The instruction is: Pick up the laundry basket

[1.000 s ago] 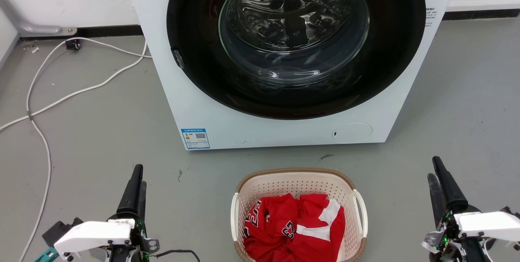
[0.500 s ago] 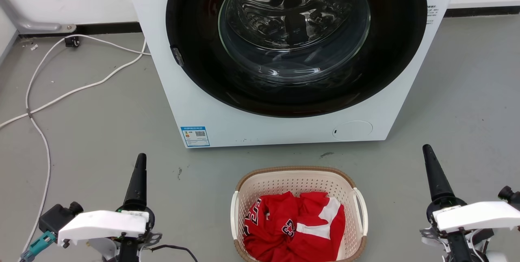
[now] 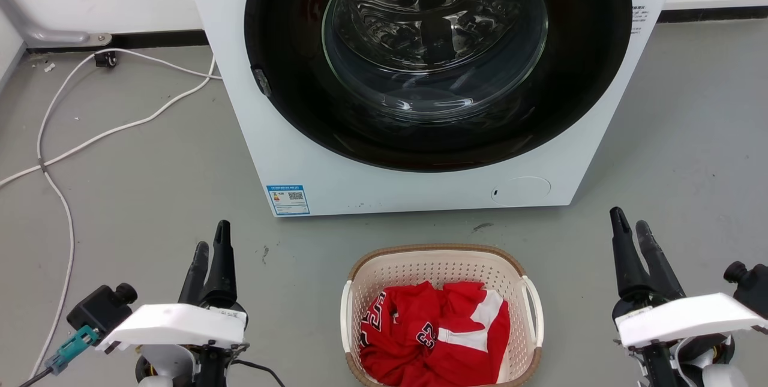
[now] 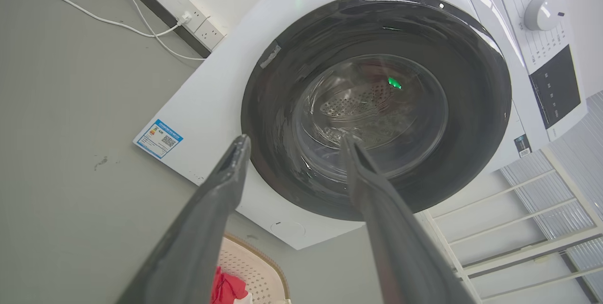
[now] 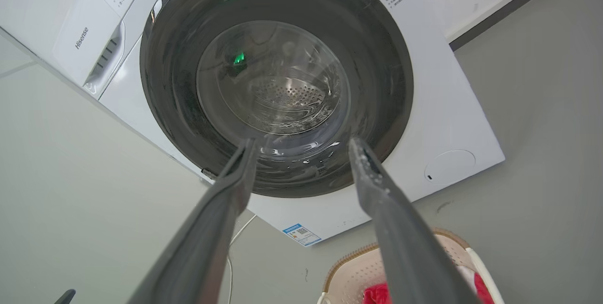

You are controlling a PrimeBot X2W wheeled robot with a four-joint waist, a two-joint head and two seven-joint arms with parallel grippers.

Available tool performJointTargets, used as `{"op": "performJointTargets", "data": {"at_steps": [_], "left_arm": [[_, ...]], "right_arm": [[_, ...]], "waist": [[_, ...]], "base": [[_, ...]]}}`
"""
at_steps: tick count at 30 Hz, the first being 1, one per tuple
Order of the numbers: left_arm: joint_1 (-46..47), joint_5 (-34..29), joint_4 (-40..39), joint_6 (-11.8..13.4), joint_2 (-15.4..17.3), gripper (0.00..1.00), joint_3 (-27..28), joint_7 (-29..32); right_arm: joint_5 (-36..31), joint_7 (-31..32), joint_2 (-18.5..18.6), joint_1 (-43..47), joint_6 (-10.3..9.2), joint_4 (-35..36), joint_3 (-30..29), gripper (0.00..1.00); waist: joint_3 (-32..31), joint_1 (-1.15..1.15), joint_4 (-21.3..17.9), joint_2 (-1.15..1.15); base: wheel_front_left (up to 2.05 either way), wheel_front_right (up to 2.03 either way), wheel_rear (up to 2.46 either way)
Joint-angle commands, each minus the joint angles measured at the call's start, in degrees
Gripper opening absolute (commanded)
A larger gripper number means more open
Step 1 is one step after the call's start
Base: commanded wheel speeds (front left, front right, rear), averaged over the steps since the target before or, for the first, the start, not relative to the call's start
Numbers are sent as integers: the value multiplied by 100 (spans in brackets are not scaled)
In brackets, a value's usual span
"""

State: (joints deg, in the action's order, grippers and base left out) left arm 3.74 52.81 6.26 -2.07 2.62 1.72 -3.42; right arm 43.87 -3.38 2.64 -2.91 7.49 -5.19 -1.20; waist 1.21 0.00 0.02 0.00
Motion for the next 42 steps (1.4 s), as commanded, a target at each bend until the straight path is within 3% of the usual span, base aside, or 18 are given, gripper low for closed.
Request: {"op": "performJointTargets", "data": {"at_steps": [1,42], "left_arm": [[24,-241,-120,29,23,100,-40,-68],[-173,-2939,-360,239,29,100,-391,-714]], "right_arm": [[-267,-73,20,-6,0,135,30,100],[-2988,-718,30,244,0,502,211,100]], "waist": [[2,0,1,0],[45,0,23,0]], "base": [[0,0,0],[0,0,0]]}}
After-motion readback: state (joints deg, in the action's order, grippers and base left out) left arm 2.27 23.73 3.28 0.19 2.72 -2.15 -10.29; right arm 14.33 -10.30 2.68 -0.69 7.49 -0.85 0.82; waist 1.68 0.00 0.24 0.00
